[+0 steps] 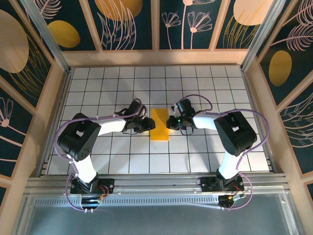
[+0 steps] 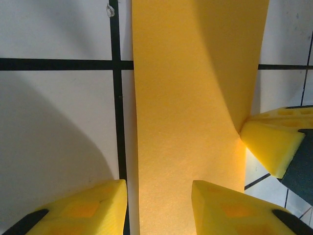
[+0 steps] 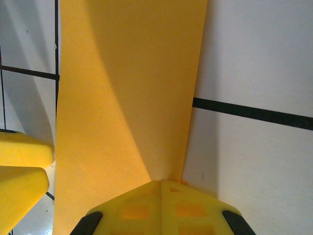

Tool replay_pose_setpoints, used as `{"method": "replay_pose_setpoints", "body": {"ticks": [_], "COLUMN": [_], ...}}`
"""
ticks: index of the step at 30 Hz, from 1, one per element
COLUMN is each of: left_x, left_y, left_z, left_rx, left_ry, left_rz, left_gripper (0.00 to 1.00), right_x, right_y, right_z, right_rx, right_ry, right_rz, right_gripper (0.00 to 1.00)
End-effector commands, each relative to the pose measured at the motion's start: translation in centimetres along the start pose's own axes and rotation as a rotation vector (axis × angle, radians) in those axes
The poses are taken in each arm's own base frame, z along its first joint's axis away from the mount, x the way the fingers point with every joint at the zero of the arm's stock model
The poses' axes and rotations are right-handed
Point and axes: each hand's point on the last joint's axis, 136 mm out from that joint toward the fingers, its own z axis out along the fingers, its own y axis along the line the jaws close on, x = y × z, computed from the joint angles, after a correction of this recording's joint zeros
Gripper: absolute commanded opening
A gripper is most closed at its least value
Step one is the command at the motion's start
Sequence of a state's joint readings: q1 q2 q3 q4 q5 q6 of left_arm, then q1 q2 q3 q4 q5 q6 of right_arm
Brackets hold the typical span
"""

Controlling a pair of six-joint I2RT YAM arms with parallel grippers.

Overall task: Fold a paper plane with a square sheet of paper (fold left side to right side)
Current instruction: Third fold the triangle at the center of the table.

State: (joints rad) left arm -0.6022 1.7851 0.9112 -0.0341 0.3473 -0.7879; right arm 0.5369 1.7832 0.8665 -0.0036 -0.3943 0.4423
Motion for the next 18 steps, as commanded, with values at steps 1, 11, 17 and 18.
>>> {"method": "replay_pose_setpoints", "body": {"ticks": [1, 11, 17, 18], "left_x": [0.1, 0.7, 0.4, 0.3], "left_y": [-0.5, -0.6, -1.7, -1.8], "left_z": [0.3, 0.9, 0.7, 0.7], "left_rx": [0.017, 0.038, 0.087, 0.091], "left_ry": [0.028, 0.054, 0.046, 0.041], "left_rz": [0.017, 0.012, 0.006, 0.005], "left_gripper": [0.39, 0.35, 0.35, 0.34], "right_x": [2.0, 1.9, 1.9, 1.9], "right_y": [-2.4, -2.5, -2.5, -2.5], "right_z": [0.8, 0.8, 0.8, 0.8], "right_rx": [0.096, 0.101, 0.100, 0.100], "right_ry": [0.067, 0.065, 0.063, 0.063], "right_rz": [0.013, 0.015, 0.015, 0.015], "right_gripper": [0.00, 0.00, 0.00, 0.00]}}
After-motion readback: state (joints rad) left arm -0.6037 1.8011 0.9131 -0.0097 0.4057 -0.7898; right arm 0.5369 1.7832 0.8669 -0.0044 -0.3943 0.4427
